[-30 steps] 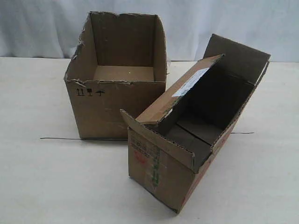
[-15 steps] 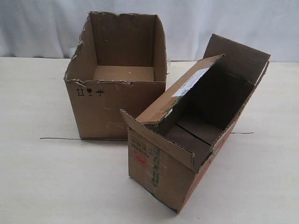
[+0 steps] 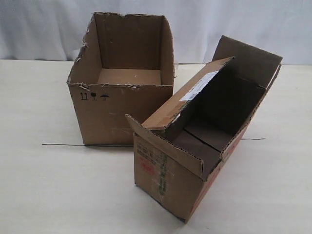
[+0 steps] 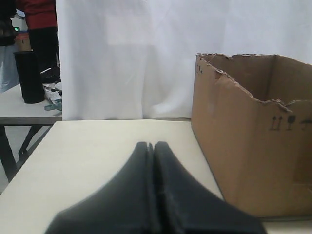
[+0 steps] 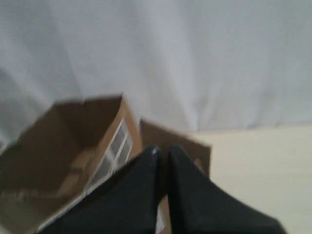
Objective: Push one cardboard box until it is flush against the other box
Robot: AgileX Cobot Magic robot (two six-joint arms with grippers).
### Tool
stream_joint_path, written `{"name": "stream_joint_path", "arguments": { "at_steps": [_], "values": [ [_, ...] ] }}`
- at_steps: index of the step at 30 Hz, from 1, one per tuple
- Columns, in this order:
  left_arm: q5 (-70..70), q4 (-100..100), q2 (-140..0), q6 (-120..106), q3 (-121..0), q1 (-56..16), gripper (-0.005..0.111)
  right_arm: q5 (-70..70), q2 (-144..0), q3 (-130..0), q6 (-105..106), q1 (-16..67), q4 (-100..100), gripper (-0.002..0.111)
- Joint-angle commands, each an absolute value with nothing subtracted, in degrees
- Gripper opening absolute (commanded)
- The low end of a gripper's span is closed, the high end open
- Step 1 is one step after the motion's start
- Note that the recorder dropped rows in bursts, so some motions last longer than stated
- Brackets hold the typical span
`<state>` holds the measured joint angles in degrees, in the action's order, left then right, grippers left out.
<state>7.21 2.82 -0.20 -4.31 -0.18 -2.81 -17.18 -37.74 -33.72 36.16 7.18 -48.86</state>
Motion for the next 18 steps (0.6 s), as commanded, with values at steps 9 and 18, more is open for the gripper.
{"name": "stream_joint_path", "arguments": {
  "at_steps": [9,18],
  "values": [
    [6.9,3.1,0.0,-4.3,0.0,-2.8,0.0,-70.0,-64.7,-60.2,17.7,6.7,-15.0,0.005],
    [7.0,3.1,0.0,-4.3,0.0,-2.8,0.0,-44.6,-79.0,-48.8,19.5,6.7,-15.8,0.005]
  ]
}}
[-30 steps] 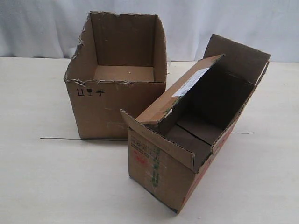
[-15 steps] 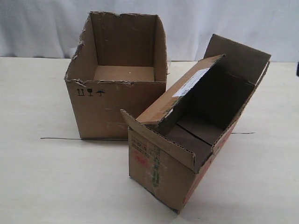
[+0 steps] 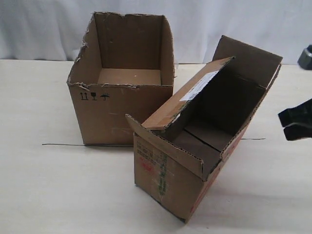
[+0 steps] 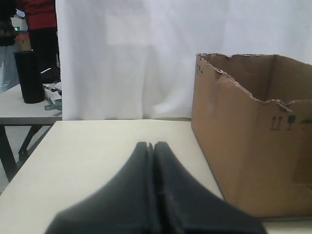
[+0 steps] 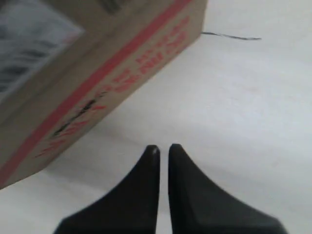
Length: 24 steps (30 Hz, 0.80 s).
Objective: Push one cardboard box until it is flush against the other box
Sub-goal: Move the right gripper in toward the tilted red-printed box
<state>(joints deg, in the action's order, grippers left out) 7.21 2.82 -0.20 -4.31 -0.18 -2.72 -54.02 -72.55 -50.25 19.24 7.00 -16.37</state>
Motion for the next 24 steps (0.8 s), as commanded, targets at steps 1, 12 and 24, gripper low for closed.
{"name": "stream_joint_path", "arguments": {
  "at_steps": [1,12,24],
  "values": [
    [7.0,3.1,0.0,-4.3,0.0,-2.8,0.0,-42.0,-81.1,-48.9,20.8,6.7,-17.2,0.005],
    [7.0,3.1,0.0,-4.3,0.0,-2.8,0.0,-33.6,-101.9,-60.9,23.4,4.6,-22.7,0.005],
    [7.0,3.1,0.0,-4.3,0.0,-2.8,0.0,-35.0,-104.0,-69.9,24.6,2.5,-23.2,0.005]
  ]
}}
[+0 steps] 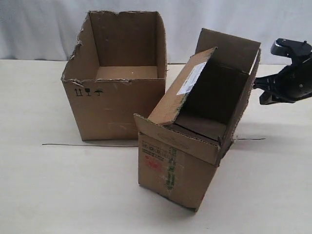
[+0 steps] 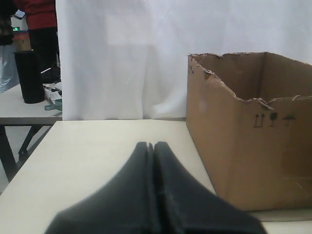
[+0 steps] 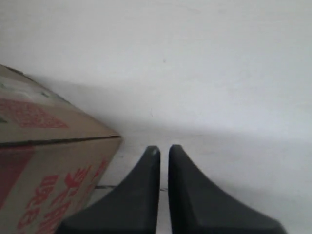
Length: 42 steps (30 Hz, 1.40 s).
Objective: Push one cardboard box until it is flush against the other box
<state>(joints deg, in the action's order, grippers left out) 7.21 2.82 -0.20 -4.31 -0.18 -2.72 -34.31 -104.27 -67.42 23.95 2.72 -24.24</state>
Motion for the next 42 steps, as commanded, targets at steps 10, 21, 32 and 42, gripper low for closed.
{"name": "stream_joint_path", "arguments": {
  "at_steps": [10,21,32,42],
  "values": [
    [6.9,3.1,0.0,-4.3,0.0,-2.8,0.0,-46.3,-84.3,-73.0,7.9,3.3,-8.6,0.005],
    [6.9,3.1,0.0,-4.3,0.0,-2.8,0.0,-59.0,-62.4,-69.3,0.0,34.5,-8.5,0.005],
    [6.9,3.1,0.0,-4.3,0.0,-2.8,0.0,-61.6,-78.4,-69.3,-20.0,72.0,5.8,0.005],
    [6.9,3.1,0.0,-4.3,0.0,-2.8,0.0,-65.0,-89.0,-65.7,-25.3,72.8,17.1,0.005]
  ]
}}
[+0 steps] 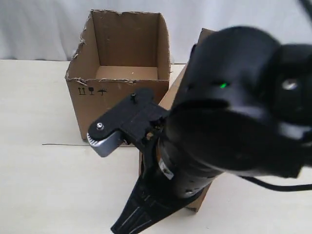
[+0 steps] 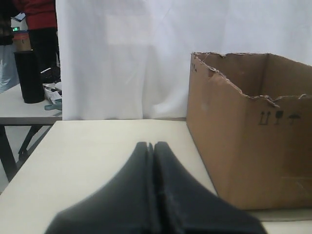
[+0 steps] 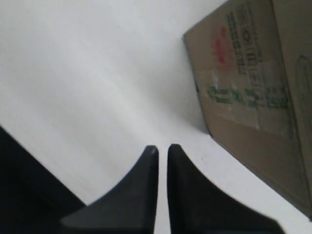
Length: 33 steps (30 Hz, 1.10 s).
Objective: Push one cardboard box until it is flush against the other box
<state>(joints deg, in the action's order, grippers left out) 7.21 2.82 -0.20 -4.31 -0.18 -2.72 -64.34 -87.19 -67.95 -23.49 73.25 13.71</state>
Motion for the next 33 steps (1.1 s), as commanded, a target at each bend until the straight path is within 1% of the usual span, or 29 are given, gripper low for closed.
{"name": "stream_joint_path", "arguments": {
  "at_steps": [1,7,29,33],
  "values": [
    [6.9,3.1,0.0,-4.3,0.0,-2.8,0.0,-65.0,-89.3,-64.8,-25.3,72.3,17.1,0.005],
    [6.9,3.1,0.0,-4.3,0.0,-2.8,0.0,-62.6,-89.8,-61.0,-25.5,67.3,18.6,0.005],
    [6.9,3.1,0.0,-4.3,0.0,-2.8,0.0,-61.1,-89.8,-61.0,-19.8,55.5,28.0,0.005],
    [6.9,3.1,0.0,-4.3,0.0,-2.8,0.0,-58.5,-89.8,-61.0,-17.3,52.4,29.1,0.005]
  ]
}}
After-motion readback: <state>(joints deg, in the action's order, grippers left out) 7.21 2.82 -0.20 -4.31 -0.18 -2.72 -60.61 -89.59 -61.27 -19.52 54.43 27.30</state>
